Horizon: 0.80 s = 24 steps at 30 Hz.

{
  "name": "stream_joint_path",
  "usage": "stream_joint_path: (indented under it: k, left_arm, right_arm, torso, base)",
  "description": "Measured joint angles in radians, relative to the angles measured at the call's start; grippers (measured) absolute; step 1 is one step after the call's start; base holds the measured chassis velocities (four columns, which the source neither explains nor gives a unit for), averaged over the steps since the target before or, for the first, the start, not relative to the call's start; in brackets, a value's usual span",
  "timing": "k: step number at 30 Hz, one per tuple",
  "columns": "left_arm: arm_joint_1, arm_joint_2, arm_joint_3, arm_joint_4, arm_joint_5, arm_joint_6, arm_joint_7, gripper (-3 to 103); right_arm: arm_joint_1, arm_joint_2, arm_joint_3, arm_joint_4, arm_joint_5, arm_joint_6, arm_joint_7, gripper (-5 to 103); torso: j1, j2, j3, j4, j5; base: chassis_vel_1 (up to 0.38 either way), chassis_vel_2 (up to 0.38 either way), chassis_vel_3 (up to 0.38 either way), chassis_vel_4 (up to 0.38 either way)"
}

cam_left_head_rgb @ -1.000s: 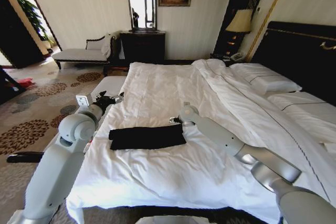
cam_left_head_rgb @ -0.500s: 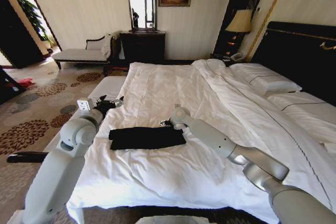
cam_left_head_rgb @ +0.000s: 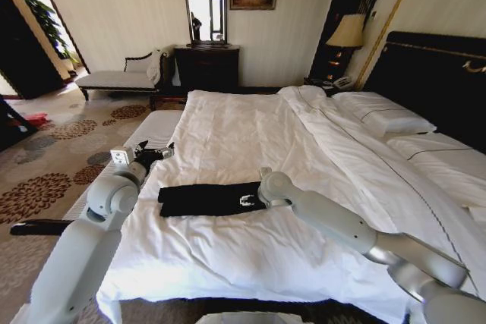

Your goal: Fold the clothes on the bed.

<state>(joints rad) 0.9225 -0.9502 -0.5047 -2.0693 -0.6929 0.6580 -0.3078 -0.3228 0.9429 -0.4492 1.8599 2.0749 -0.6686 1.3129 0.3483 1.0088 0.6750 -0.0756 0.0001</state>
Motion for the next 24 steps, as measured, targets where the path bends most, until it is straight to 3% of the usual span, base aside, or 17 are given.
stream_joint_path:
  k: [3,6,7,11,12,14,22,24]
  left_arm:
    - [-0.005,0.003,0.001,0.003,0.002,-0.001,0.000,100]
    - [-0.013,0.009,-0.002,0.005,0.002,-0.001,0.000,100]
    - [-0.013,0.009,-0.002,0.005,0.002,-0.001,0.000,100]
    - [-0.012,0.020,-0.018,0.006,-0.010,0.001,0.000,100]
    - [-0.012,0.020,-0.018,0.006,-0.010,0.001,0.000,100]
    - [0.011,0.026,-0.030,-0.002,-0.017,0.003,-0.001,100]
    - [0.033,0.023,-0.048,-0.016,-0.020,0.004,-0.002,100]
    - [0.043,0.017,-0.054,-0.016,-0.018,0.004,-0.002,100]
  right_arm:
    - [0.038,0.028,0.026,-0.030,-0.002,0.009,-0.022,100]
    - [0.085,0.119,0.046,-0.118,-0.036,0.024,-0.083,100]
    - [0.085,0.119,0.046,-0.118,-0.036,0.024,-0.083,100]
    - [0.096,0.268,0.038,-0.215,-0.121,0.037,-0.152,100]
    - [0.096,0.268,0.038,-0.215,-0.121,0.037,-0.152,100]
    - [0.088,0.338,0.021,-0.274,-0.170,0.038,-0.176,100]
    - [0.081,0.390,0.014,-0.355,-0.210,0.039,-0.212,100]
    - [0.079,0.410,0.011,-0.414,-0.252,0.046,-0.255,100]
  torso:
    - [0.000,0.000,0.000,0.0003,-0.0003]
    - [0.000,0.000,0.000,0.0002,-0.0005]
    - [0.000,0.000,0.000,0.0002,-0.0005]
    - [0.000,0.000,0.000,0.0008,-0.0002]
    - [0.000,0.000,0.000,0.0008,-0.0002]
    - [0.000,0.000,0.000,0.0011,-0.0006]
    - [0.000,0.000,0.000,0.0001,-0.0003]
    - [0.000,0.000,0.000,0.0001,-0.0003]
  base:
    - [0.000,0.000,0.000,0.000]
    - [0.000,0.000,0.000,0.000]
    - [0.000,0.000,0.000,0.000]
    - [0.000,0.000,0.000,0.000]
    - [0.000,0.000,0.000,0.000]
    - [0.000,0.000,0.000,0.000]
    - [0.000,0.000,0.000,0.000]
    - [0.000,0.000,0.000,0.000]
